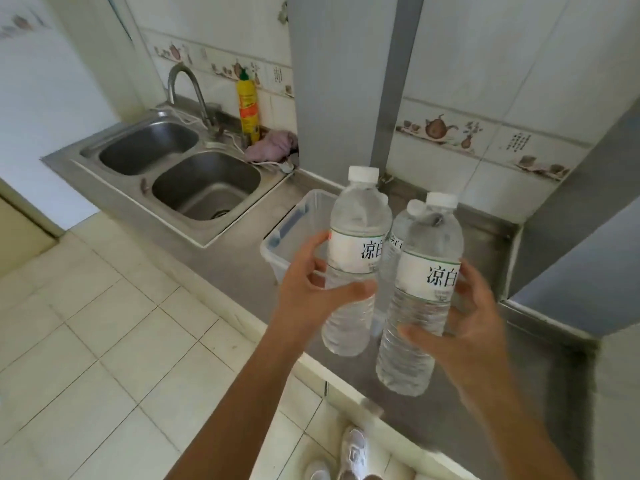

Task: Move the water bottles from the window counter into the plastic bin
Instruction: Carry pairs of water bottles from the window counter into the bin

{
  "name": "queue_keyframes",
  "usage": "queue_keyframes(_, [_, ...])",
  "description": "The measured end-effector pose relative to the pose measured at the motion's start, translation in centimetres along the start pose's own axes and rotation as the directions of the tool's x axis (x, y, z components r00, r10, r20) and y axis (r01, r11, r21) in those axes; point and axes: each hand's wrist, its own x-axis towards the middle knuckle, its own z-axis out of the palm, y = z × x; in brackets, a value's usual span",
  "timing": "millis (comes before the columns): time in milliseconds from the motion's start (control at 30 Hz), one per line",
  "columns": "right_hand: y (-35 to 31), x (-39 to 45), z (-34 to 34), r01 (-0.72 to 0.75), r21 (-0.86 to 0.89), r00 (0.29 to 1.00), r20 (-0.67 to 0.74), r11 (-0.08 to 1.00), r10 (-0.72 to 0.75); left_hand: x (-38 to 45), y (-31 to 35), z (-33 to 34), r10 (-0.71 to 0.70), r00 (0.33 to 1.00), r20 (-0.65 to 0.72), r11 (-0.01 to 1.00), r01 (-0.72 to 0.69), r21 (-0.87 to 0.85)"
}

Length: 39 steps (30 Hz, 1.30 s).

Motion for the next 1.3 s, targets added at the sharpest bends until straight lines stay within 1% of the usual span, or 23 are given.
queue_keyframes(100, [0.4,3.9,0.0,0.032,0.004,0.999,-0.019,0.999,-0.032,3.8,0.2,1.4,0.04,0.999,-0.011,0.999,-0.04,-0.02])
queue_keyframes(233, [2.1,8.6,0.7,0.067,-0.004,0.996,-0.055,0.998,-0.067,8.2,-0.6,2.7,0.05,0.999,0.008,0.998,-0.051,0.029])
queue_keyframes(367, [4.2,11.9,1.3,0.059,0.001,0.996,-0.067,0.998,-0.058,11.3,-2.2,2.9,0.069,0.997,0.044,0.997,-0.07,0.035])
queue_keyframes(433, [5.2,12.8,1.5,0.042,-0.001,0.994,-0.1,0.999,-0.042,12.4,-3.2,2.9,0.072,0.995,0.076,0.996,-0.075,0.039])
queue_keyframes(533, [6.6,13.5,2.2,-0.006,-0.005,0.986,-0.17,1.0,0.005,14.0,-4.8,2.8,0.066,0.984,0.165,0.994,-0.079,0.069])
queue_keyframes(633, [8.3,13.7,2.9,-0.059,-0.008,0.979,-0.196,0.998,0.056,15.2,-6.4,2.9,0.029,0.972,0.233,0.993,-0.054,0.102])
queue_keyframes(700, [9.3,13.5,3.3,-0.081,-0.043,0.974,-0.217,0.996,0.07,15.6,-7.4,3.2,-0.012,0.972,0.236,0.995,-0.012,0.1])
queue_keyframes(767, [9.8,13.3,3.8,-0.087,-0.115,0.967,-0.249,0.99,0.056,16.1,-8.3,3.3,-0.03,0.971,0.236,0.995,0.006,0.104])
queue_keyframes(833, [10.0,13.0,4.2,-0.092,-0.195,0.959,-0.28,0.977,0.035,16.5,-9.1,3.5,-0.034,0.968,0.248,0.991,-0.001,0.136])
queue_keyframes(900, [10.2,12.8,4.6,-0.107,-0.239,0.947,-0.321,0.965,0.025,16.8,-9.8,3.8,-0.026,0.964,0.264,0.984,-0.021,0.174])
queue_keyframes(967, [10.3,12.6,4.8,-0.119,-0.295,0.934,-0.358,0.948,0.005,17.3,-10.3,4.2,-0.022,0.959,0.281,0.984,-0.03,0.177])
queue_keyframes(1100, [10.3,12.6,5.0,-0.184,-0.395,0.935,-0.354,0.9,0.035,18.0,-11.0,4.4,-0.054,0.951,0.303,0.98,-0.007,0.197])
queue_keyframes(1200, [10.3,12.6,5.0,-0.256,-0.427,0.922,-0.377,0.868,0.086,18.2,-11.1,4.5,-0.083,0.948,0.309,0.971,0.007,0.239])
queue_keyframes(1300, [10.0,12.1,5.1,-0.277,-0.397,0.91,-0.4,0.875,0.106,18.1,-10.9,4.7,-0.068,0.948,0.312,0.97,-0.01,0.243])
